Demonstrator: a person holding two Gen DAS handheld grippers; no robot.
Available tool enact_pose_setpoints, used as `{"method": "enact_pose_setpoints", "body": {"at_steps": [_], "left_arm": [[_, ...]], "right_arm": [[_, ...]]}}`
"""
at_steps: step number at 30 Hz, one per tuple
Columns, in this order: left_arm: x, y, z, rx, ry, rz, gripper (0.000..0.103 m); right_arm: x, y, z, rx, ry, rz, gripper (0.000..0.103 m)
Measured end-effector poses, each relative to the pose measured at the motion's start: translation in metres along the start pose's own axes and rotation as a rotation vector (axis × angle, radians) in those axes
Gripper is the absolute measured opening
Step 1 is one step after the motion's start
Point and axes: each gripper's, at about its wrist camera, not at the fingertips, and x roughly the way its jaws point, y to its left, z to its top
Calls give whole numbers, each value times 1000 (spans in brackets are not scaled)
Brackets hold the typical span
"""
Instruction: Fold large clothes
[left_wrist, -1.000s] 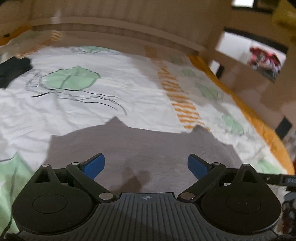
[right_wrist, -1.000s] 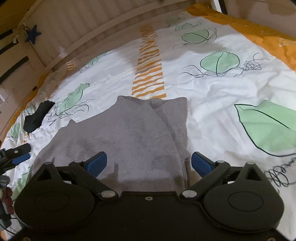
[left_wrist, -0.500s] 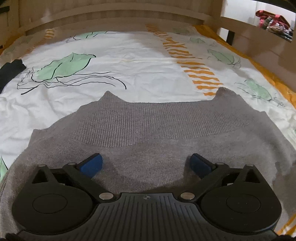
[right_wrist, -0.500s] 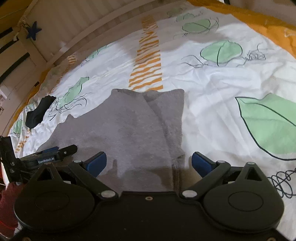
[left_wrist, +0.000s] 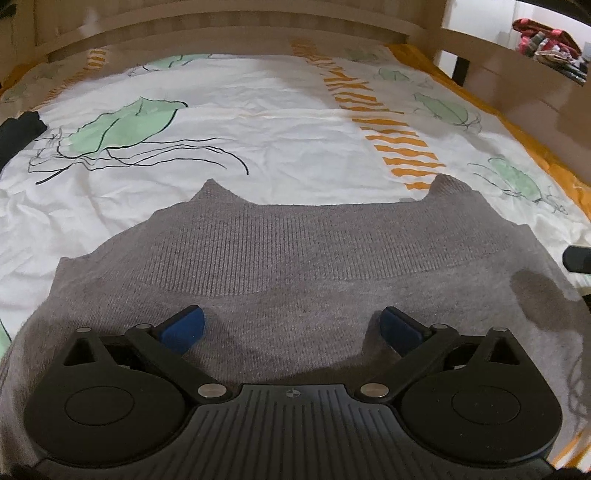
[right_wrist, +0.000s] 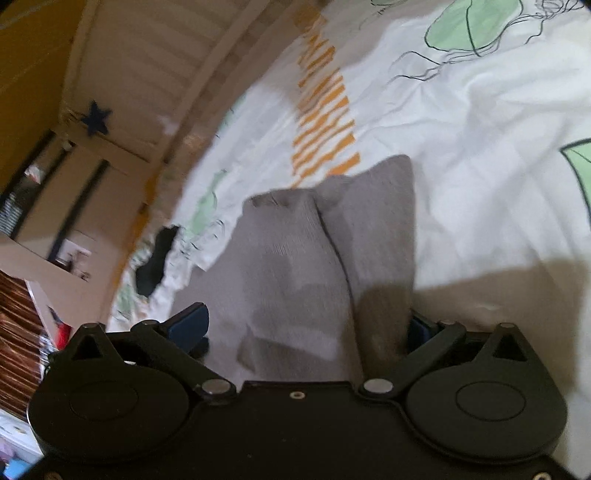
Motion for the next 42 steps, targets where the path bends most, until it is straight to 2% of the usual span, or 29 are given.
{"method": "enact_pose_setpoints", "body": {"at_steps": [2, 4, 5, 8, 13, 17, 28, 30, 32, 38, 42], "left_arm": [[-3, 4, 4, -40, -4, -12, 100], [-12, 6, 7, -88, -17, -14, 72], [-17, 5, 9, -98, -26, -19, 67], [-37, -8, 8, -96, -65, -50, 61], [-53, -30, -9, -86, -85, -99, 34], [-42, -33, -29, -93, -40, -103, 31], [-29, -25, -43, -127, -66, -136, 31], [-30, -24, -45, -131, -77, -141, 30], [-29, -22, -45, -148, -79, -153, 30], [-38, -11, -46, -190, -75, -208, 30], [-55, -5, -58, -191, -72, -241, 30]], "right_arm": [[-2, 1, -4, -27, -8, 8, 103], [-2, 3, -6, -48, -13, 6, 103], [-1, 5, -6, -55, -12, 1, 103], [-1, 5, -5, -62, -11, -2, 103], [-1, 5, -5, -62, -11, 0, 103], [-1, 5, -5, -66, 0, -1, 103], [-8, 13, -9, -44, 87, -20, 102], [-8, 19, -13, -74, 107, -47, 90], [-8, 25, -15, -104, 119, -112, 43], [-23, 52, -13, -105, 85, -78, 39], [-32, 94, -3, -139, 60, -20, 38]]}}
